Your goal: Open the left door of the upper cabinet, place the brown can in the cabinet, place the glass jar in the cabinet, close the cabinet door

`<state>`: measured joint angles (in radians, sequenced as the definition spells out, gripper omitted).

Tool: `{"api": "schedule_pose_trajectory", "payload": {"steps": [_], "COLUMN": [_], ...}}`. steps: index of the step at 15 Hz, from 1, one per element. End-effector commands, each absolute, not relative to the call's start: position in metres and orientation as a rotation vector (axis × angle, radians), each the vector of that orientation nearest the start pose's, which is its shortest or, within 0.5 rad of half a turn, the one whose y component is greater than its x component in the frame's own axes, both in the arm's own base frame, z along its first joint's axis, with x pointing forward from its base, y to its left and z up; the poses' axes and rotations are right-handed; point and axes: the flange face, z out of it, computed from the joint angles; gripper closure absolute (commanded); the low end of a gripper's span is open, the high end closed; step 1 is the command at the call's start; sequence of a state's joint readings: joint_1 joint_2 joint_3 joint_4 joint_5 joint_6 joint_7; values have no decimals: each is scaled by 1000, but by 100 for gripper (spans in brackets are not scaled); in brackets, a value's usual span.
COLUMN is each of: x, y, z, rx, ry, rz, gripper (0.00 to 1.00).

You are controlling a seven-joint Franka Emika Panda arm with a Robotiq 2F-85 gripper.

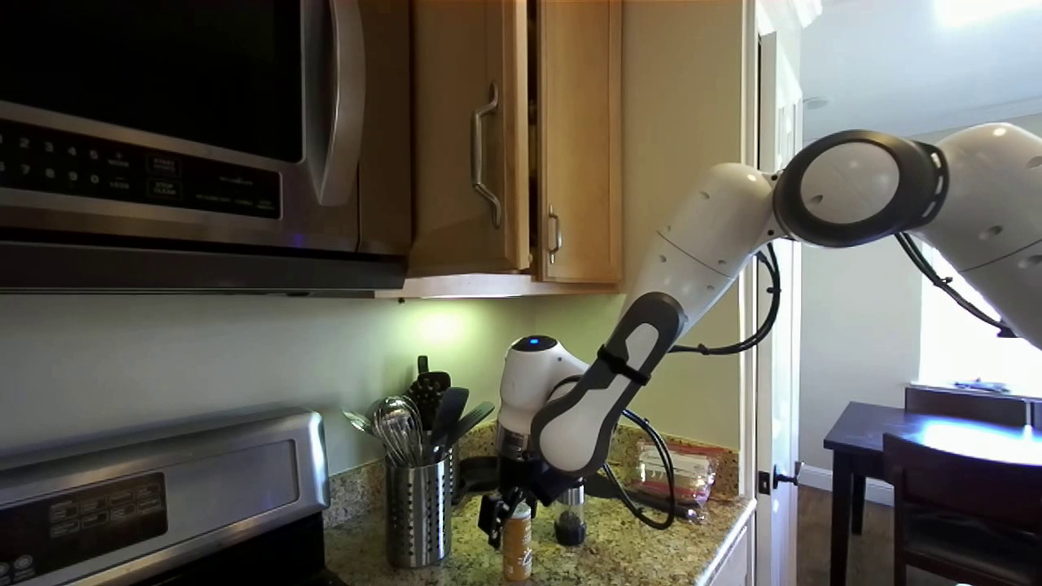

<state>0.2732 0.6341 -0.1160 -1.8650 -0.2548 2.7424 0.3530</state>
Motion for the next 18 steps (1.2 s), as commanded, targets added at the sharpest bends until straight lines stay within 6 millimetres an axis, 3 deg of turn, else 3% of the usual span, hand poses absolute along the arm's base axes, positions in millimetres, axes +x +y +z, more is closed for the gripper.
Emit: {"api": "schedule_pose_trajectory", "payload": {"steps": [1,7,12,18], "x": [652,644,634,610], "y": [115,95,95,97], "z": [201,195,210,253], "rx": [-3239,-3269,-3238,-3177], "ry": [-98,-58,-55,-65], "rz": [-496,-473,-474,-436], "gripper": [32,71,71,71]}}
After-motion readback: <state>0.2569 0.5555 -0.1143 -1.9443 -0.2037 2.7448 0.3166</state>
